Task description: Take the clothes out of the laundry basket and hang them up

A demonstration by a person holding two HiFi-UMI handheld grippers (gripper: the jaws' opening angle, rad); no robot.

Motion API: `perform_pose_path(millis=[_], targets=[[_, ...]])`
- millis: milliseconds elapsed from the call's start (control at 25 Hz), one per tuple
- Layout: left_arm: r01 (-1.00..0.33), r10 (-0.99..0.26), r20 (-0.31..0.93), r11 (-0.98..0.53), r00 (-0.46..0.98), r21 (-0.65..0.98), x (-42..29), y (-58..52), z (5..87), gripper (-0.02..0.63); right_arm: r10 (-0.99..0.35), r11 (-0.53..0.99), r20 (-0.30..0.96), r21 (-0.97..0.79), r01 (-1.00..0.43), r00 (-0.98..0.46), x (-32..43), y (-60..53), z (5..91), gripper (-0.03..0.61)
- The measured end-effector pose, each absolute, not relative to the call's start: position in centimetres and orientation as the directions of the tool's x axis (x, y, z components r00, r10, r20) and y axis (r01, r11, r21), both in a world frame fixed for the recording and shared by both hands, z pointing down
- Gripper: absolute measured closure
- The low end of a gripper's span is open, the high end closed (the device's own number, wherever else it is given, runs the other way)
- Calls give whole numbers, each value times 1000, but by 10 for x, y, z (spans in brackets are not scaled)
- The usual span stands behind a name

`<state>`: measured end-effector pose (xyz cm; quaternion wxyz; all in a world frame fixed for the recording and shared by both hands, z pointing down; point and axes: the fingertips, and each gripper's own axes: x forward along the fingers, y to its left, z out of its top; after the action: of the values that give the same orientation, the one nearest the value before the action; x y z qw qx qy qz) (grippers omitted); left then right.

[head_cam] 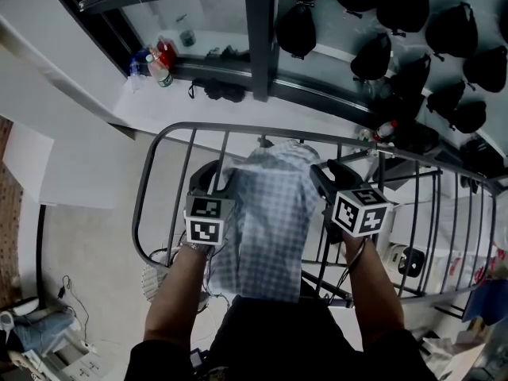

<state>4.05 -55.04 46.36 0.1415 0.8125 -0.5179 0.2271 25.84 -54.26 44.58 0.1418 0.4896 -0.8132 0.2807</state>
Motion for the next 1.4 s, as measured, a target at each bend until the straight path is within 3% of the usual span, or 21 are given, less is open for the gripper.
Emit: perform_pose_path(millis=[400, 1040, 1240, 1360, 1400], targets=[[-894, -781, 485, -448, 393, 2, 37, -528, 451, 414, -732, 359, 495, -304, -882, -468, 259, -523, 434, 353], [-873, -825, 319, -487, 466, 15, 20, -482, 373, 416, -799, 411, 352, -271, -871, -487, 213, -484, 359, 350], [-851, -808, 288, -522, 515, 57, 15, -459, 355, 467, -825, 407, 301, -272, -872, -479, 201, -461, 338, 344], [-839, -801, 267, -541, 535, 57, 11, -446, 347, 522, -843, 398, 273, -264, -879, -464, 197, -443, 328, 384], [-838, -802, 258, -543, 538, 59, 9, -442, 344, 544, -849, 395, 263, -260, -881, -458, 197, -437, 324, 466]])
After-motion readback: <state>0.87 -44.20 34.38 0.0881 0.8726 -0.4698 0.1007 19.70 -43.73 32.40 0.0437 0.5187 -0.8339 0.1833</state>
